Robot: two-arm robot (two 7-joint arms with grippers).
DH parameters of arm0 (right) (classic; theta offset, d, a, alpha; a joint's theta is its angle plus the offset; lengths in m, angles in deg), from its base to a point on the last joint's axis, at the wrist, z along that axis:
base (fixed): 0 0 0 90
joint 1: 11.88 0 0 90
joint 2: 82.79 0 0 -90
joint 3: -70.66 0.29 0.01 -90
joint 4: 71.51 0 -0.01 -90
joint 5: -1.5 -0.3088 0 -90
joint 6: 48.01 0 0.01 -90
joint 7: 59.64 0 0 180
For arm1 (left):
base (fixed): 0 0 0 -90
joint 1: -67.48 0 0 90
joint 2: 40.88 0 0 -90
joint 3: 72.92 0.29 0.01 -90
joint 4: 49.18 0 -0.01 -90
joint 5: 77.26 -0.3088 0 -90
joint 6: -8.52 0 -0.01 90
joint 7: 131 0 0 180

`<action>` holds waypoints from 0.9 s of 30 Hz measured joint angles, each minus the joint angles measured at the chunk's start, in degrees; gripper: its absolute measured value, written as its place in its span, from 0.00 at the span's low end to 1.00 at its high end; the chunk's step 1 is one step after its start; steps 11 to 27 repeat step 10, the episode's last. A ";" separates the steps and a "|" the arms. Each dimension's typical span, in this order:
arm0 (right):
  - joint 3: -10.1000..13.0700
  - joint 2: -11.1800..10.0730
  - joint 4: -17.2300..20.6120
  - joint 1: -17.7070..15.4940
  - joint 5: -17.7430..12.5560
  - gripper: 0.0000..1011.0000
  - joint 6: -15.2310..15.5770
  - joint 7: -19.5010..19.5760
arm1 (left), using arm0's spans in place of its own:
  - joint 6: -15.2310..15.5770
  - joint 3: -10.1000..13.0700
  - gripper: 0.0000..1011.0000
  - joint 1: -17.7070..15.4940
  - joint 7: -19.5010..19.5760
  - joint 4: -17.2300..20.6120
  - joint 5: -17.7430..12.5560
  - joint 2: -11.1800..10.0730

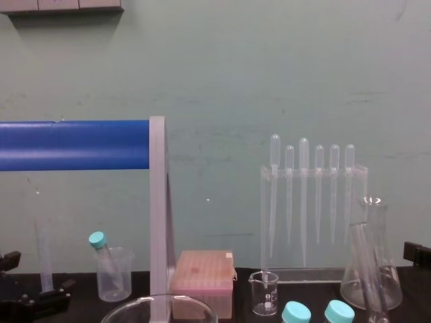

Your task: Hold the test tube with one hand and immerse one end into the beaker, then return it to the test tube rack.

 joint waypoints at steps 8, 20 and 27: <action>0.05 -0.06 0.11 -0.04 -0.04 0.99 -0.14 0.18 | 0.00 0.00 0.99 0.00 0.00 0.00 0.00 0.00; 0.06 -0.06 0.13 -0.04 -0.04 0.99 -0.16 0.20 | 0.00 0.00 0.99 0.00 0.00 0.00 0.00 0.00; 0.06 -0.06 0.13 -0.04 -0.04 0.99 -0.16 0.20 | 0.00 0.00 0.99 0.00 0.00 0.00 0.00 0.00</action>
